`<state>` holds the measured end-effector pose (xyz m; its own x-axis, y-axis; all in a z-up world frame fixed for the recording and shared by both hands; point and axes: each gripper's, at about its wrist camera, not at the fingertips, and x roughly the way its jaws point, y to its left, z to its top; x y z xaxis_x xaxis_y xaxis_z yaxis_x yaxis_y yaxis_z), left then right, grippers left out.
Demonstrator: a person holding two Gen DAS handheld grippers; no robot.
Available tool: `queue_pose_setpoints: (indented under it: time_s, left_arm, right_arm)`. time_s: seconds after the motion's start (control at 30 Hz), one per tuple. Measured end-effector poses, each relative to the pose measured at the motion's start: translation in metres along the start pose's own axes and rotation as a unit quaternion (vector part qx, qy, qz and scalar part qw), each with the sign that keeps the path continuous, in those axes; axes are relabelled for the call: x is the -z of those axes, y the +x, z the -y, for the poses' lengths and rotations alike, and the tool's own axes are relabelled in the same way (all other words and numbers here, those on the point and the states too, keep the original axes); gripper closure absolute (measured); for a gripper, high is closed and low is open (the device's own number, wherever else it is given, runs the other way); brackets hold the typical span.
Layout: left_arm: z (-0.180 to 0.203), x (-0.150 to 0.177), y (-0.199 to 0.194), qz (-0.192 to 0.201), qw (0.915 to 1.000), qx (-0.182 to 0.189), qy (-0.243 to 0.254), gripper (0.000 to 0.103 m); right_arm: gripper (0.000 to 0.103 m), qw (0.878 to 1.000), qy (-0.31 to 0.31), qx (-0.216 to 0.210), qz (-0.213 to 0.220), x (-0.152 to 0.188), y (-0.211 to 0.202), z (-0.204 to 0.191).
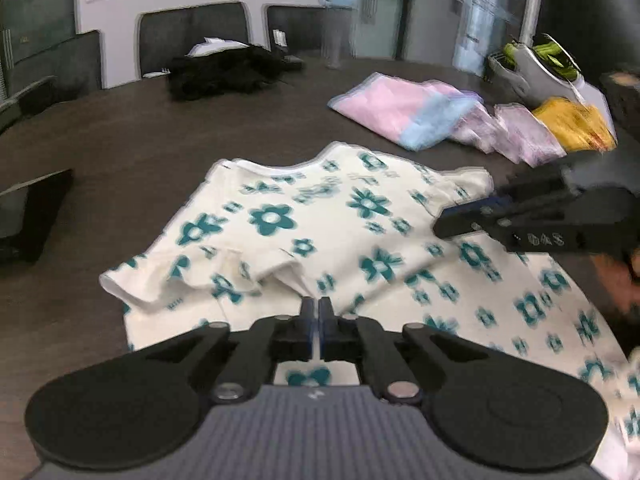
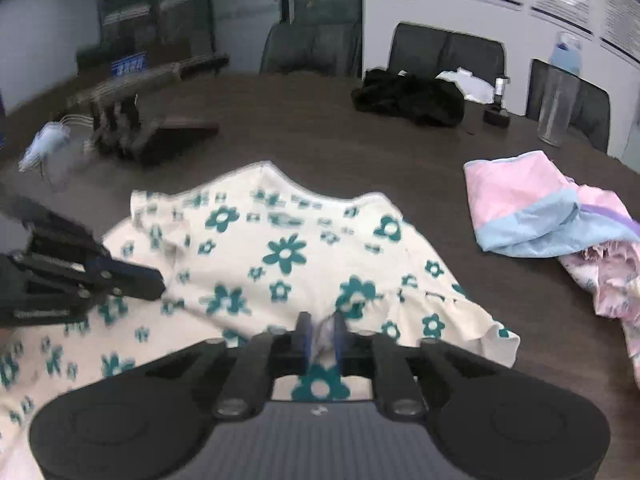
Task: Fold clothes
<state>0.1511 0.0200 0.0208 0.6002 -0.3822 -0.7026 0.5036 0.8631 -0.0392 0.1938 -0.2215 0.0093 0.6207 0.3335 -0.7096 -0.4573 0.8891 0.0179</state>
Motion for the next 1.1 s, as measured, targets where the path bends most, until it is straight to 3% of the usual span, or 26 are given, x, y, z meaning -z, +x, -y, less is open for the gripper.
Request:
queue_pose_setpoints:
  time_s: [0.1, 0.13, 0.23, 0.37, 0.43, 0.53, 0.7, 0.8, 0.9, 0.97, 1.1]
  left_arm:
    - [-0.003, -0.012, -0.014, 0.031, 0.9995, 0.000, -0.001, 0.098]
    - [-0.005, -0.020, -0.014, 0.042, 0.9991, -0.009, -0.002, 0.098]
    - [-0.003, -0.038, 0.012, 0.047, 0.9967, -0.063, 0.019, 0.098]
    - [0.004, -0.026, 0.042, 0.015, 0.9931, -0.098, 0.062, 0.099]
    - [0.005, -0.013, 0.039, 0.036, 0.9904, -0.108, 0.078, 0.098]
    - [0.011, -0.007, 0.037, 0.042, 0.9868, -0.126, 0.094, 0.099]
    - [0.017, -0.003, 0.038, 0.054, 0.9818, -0.138, 0.119, 0.099]
    - [0.010, -0.008, 0.036, 0.045, 0.9869, -0.120, 0.097, 0.097]
    - [-0.002, -0.018, 0.022, 0.043, 0.9914, -0.100, 0.073, 0.090]
    - [-0.014, -0.028, 0.001, 0.065, 0.9921, -0.095, 0.050, 0.080]
    - [-0.048, -0.042, -0.007, 0.081, 0.9892, -0.122, -0.007, 0.079]
  right_arm:
    - [0.089, 0.999, 0.010, -0.011, 0.030, -0.006, -0.012, 0.005]
    - [0.096, 0.999, 0.020, -0.010, 0.046, -0.010, -0.013, 0.008]
    - [0.101, 0.998, 0.021, 0.000, 0.051, -0.016, 0.005, 0.009]
    - [0.103, 1.000, -0.005, 0.006, 0.028, -0.006, 0.027, 0.006]
    - [0.103, 1.000, -0.017, 0.001, 0.023, 0.001, 0.016, 0.013]
    - [0.093, 1.000, 0.023, 0.002, 0.003, -0.003, 0.003, 0.030]
    - [0.094, 0.998, 0.019, -0.018, 0.054, -0.010, -0.006, 0.029]
    - [0.094, 0.999, -0.031, -0.028, 0.013, -0.003, 0.014, 0.008]
    - [0.093, 0.997, -0.077, -0.012, 0.010, -0.001, 0.003, 0.000]
    - [0.093, 0.998, -0.052, -0.022, 0.032, -0.009, -0.008, 0.012]
    - [0.094, 0.998, 0.004, 0.004, 0.057, -0.032, 0.002, 0.035]
